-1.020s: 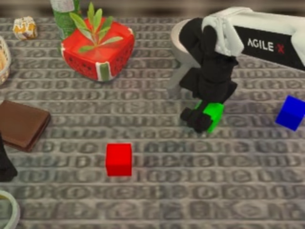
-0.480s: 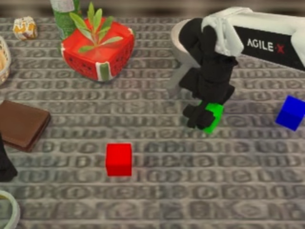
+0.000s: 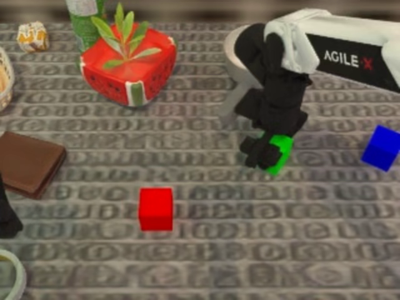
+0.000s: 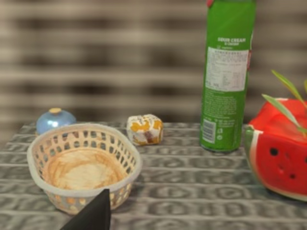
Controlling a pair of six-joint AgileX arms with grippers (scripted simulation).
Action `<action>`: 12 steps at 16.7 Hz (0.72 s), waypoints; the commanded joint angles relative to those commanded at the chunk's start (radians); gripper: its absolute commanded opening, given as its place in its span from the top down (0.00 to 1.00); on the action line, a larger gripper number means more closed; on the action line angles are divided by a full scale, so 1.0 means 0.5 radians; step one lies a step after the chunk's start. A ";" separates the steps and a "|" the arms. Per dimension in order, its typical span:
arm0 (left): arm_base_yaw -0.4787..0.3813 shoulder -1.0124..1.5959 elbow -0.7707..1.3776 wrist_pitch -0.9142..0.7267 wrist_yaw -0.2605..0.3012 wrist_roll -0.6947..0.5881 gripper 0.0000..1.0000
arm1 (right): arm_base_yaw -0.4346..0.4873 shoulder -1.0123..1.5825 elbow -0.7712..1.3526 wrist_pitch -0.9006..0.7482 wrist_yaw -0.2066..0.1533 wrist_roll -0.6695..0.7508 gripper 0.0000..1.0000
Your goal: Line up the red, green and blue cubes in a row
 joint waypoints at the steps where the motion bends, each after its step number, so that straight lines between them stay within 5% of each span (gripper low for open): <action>1: 0.000 0.000 0.000 0.000 0.000 0.000 0.00 | 0.003 -0.003 0.027 -0.027 0.000 -0.002 1.00; 7: 0.000 0.000 0.000 0.000 0.000 0.000 0.00 | 0.014 -0.081 0.352 -0.446 -0.001 -0.002 1.00; 12: 0.000 0.000 0.000 0.000 0.000 0.000 0.00 | 0.005 -0.089 0.381 -0.476 -0.002 0.001 1.00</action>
